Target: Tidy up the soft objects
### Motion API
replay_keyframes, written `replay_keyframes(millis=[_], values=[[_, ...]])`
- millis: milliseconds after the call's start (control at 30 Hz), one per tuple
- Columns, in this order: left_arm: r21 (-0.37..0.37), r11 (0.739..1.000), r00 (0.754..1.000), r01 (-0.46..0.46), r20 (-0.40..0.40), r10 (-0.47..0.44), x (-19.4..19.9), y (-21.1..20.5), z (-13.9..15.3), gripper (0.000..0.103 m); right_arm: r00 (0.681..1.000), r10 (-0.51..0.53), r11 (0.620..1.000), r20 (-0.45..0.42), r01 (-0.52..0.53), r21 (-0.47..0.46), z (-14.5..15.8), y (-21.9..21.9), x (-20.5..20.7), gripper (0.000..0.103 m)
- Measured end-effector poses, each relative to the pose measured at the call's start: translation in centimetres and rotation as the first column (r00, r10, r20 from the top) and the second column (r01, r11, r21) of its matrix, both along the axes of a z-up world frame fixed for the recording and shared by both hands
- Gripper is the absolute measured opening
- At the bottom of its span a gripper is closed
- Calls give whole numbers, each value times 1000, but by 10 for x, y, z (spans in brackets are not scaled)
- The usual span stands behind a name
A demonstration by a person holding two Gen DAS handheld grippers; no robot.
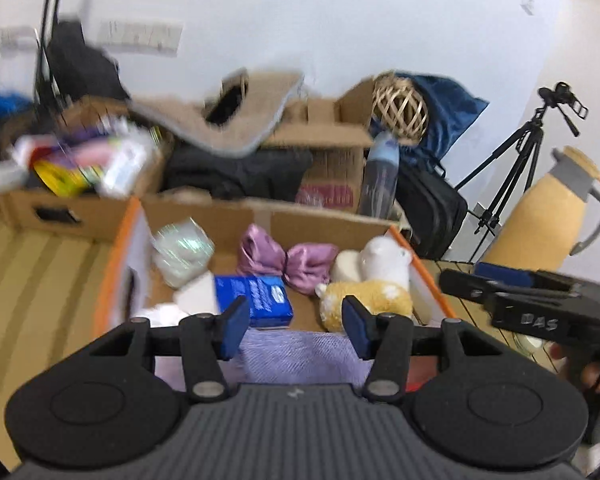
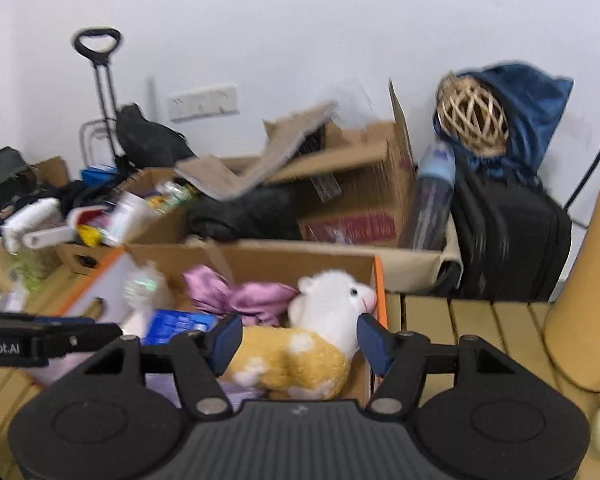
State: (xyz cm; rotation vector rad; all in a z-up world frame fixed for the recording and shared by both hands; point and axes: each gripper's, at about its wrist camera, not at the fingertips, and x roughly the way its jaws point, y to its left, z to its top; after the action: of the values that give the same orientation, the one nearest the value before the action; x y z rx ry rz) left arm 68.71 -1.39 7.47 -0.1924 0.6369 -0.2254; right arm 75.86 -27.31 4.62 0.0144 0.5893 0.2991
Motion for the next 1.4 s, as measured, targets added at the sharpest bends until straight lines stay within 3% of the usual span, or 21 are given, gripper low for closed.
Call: replay_keyframes(millis=[167, 267, 333, 567, 733, 800, 867, 1000, 1200, 1400], values=[[108, 994, 993, -33, 117, 20, -83, 4, 37, 61, 997, 59, 998, 58, -59, 1, 46, -12, -62, 65], [176, 981, 975, -83, 218, 43, -147, 1, 43, 66, 991, 98, 995, 88, -99, 15, 62, -19, -108, 66], [175, 980, 964, -99, 260, 51, -187, 0, 40, 71, 984, 136, 990, 117, -140, 28, 65, -23, -144, 69], [135, 976, 938, -170, 325, 118, -323, -14, -3, 86, 950, 221, 975, 221, -213, -58, 31, -24, -274, 78], [98, 978, 943, -184, 299, 147, -390, -22, -38, 92, 937, 242, 966, 253, -256, 25, -8, -39, -367, 82], [119, 981, 951, -154, 288, 114, -396, -27, -43, 93, 942, 211, 970, 261, -234, 61, -22, -46, -401, 90], [152, 977, 951, -150, 292, 101, -394, -33, -44, 93, 950, 181, 971, 256, -214, 105, -34, -53, -425, 90], [129, 983, 948, -131, 305, 87, -389, -43, -45, 93, 956, 168, 981, 241, -187, 56, -40, -52, -438, 90], [152, 983, 966, -105, 248, 65, -359, -54, -77, 95, 969, 130, 986, 212, -149, 80, -51, -58, -412, 90], [111, 987, 974, -114, 206, 90, -301, -66, -88, 95, 981, 106, 991, 163, -118, 66, -63, -66, -350, 90]])
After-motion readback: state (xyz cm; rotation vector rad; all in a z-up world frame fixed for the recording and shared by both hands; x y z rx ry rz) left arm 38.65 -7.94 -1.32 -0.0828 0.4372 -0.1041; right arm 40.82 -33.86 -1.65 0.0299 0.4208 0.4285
